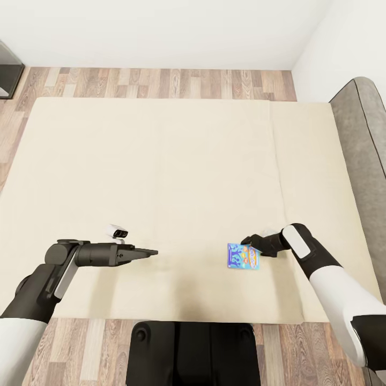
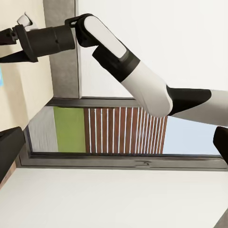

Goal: Put all the toys in the child's room - the three board games (two on the bed and one on the table), the two jigsaw puzzles on the table, and the tennis ball on the table - inside the toy box on the table in the child's room.

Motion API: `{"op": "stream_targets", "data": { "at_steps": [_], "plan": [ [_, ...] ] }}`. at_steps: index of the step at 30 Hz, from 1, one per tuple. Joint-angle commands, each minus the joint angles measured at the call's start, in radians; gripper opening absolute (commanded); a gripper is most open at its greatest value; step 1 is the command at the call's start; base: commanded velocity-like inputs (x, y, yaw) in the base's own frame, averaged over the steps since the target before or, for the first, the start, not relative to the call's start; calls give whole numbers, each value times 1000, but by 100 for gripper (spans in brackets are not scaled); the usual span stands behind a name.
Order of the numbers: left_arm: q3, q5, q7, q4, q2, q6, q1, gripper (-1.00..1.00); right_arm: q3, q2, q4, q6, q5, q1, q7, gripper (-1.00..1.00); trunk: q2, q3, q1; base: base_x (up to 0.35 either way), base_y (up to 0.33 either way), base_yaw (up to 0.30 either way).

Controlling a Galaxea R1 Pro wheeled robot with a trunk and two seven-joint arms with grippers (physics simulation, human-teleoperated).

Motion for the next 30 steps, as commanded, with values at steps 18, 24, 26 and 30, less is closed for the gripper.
{"op": "stream_targets", "data": {
  "at_steps": [18,24,26,30],
  "plan": [
    [-2,1,-4,0,0,11,0,100,1,1,-1,3,-11,3,12,100,-2,-1,1,0,0,0],
    [-1,1,-4,0,1,11,0,100,3,0,-1,-3,-6,5,45,100,-2,-1,1,0,0,0],
    [-1,1,-4,0,1,11,0,100,3,0,-2,-5,-2,6,56,100,-2,-1,1,0,0,0],
    [0,1,-4,0,1,10,0,100,5,0,-2,-6,1,7,64,100,-2,-1,1,0,0,0]
  ]
}}
